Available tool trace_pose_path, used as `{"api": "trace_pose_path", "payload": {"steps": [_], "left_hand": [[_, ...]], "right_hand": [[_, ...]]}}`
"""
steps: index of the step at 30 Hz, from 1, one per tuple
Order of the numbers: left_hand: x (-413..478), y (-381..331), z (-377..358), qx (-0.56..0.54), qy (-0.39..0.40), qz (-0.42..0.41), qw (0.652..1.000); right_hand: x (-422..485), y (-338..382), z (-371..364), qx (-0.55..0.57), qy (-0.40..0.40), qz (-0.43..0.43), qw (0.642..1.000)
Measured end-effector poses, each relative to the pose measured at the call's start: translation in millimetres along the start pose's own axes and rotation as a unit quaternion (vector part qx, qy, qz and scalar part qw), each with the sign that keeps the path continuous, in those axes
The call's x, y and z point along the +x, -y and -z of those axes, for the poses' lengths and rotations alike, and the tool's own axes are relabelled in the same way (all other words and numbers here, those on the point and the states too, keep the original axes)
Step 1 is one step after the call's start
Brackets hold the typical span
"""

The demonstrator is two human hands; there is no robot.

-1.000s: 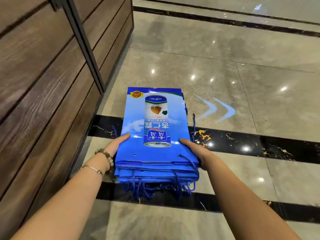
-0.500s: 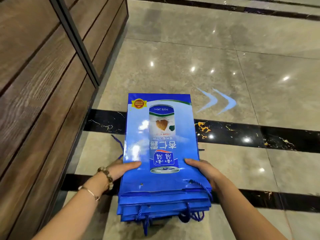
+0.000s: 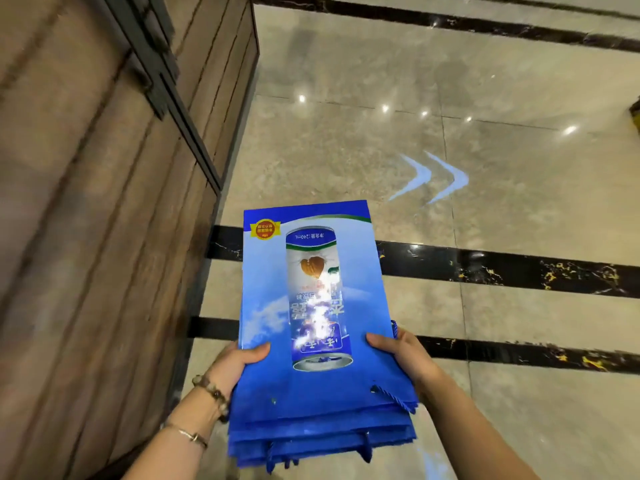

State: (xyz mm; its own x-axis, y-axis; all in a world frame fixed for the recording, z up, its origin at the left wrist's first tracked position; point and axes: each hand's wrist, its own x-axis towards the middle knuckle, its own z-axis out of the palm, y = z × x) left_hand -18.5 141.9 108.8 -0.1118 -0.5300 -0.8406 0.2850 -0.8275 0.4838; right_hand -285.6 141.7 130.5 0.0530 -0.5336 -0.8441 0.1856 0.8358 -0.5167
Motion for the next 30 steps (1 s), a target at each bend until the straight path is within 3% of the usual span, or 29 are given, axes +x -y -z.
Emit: {"api": "trace_pose_path", "payload": {"steps": [6,13,17,23,30], "left_hand": [[-241.5,-72.3,-59.3,0.01,-0.023,0.009,1.0],[-492.9,-167.1,-134.6,0.056,-0.009,-0.083,0.995],[-551.6,-185.0,-152.1,0.131,0.03,-0.191,0.972],[-597.7,-178.4,-197.0,0.217,0.163,-0.221,0.937],[-627.5,-109.7,-292.8,0.351,0.318,-0.167,0.865]], "right_hand": [[-237.2,76.1,-24.4,0.027,-0.008,0.003,1.0],[-489.4,161.4,-45.3,0.067,-0.043,0.073,0.994],[-574.1,167.6,-45.6,0.079,-0.012,0.121,0.989],[-657.1,136.9,-19.9,0.148,-0.085,0.138,0.976],[-756.6,30.2,30.2,0.339,-0.273,0.197,0.879]]}}
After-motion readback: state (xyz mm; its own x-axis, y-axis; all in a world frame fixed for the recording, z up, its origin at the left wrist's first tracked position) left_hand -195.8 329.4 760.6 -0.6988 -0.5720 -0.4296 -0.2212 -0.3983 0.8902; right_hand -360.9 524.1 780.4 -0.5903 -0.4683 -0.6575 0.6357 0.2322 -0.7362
